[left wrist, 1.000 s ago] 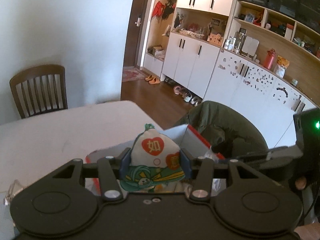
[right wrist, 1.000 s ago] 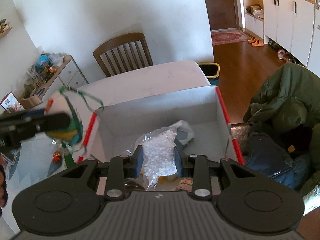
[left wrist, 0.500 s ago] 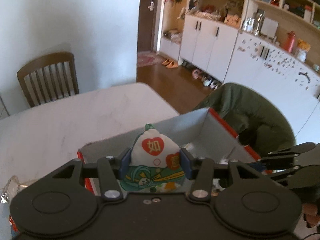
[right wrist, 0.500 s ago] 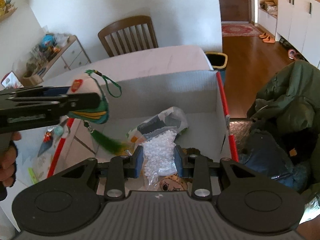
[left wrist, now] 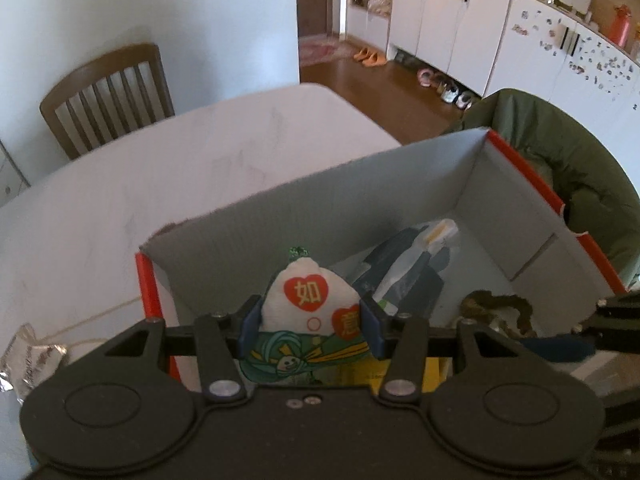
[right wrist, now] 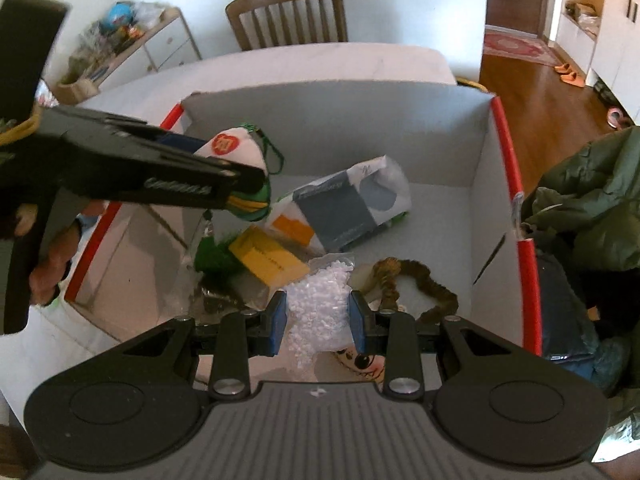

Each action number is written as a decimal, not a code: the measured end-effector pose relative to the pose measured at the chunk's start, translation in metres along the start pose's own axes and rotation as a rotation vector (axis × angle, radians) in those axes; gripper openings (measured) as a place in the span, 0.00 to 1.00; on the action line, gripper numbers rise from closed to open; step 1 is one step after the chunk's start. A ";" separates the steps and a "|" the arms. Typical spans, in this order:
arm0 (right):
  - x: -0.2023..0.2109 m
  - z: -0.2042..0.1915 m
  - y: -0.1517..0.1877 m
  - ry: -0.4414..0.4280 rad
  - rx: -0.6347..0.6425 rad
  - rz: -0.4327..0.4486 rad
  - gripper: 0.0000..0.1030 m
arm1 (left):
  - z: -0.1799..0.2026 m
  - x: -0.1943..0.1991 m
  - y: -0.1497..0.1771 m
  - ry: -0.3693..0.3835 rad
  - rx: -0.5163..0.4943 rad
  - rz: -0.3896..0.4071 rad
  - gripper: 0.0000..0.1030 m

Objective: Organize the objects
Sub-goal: 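Release the bubble-wrap bag from the right tool while the left tool drops the pouch into the box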

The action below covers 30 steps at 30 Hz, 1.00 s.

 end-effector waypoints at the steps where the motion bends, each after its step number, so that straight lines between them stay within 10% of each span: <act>1: -0.001 0.000 0.001 -0.001 0.005 -0.006 0.31 | -0.001 -0.002 0.001 0.001 0.005 -0.008 0.49; 18: -0.017 -0.004 0.003 0.028 0.070 -0.031 0.33 | 0.005 -0.037 0.018 -0.005 -0.061 -0.155 0.52; 30: -0.004 -0.004 -0.002 0.000 0.031 0.018 0.44 | 0.003 -0.019 0.024 0.016 -0.038 -0.126 0.77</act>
Point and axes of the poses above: each gripper's, at about its wrist camera, not at the fingertips, and x roughly against the way its jaws point, z to its right, y to its underside, the point moved 10 cm from there along -x, roughly the way its jaws point, and after that the axes turned 7 degrees about y, right-handed, at the moved point
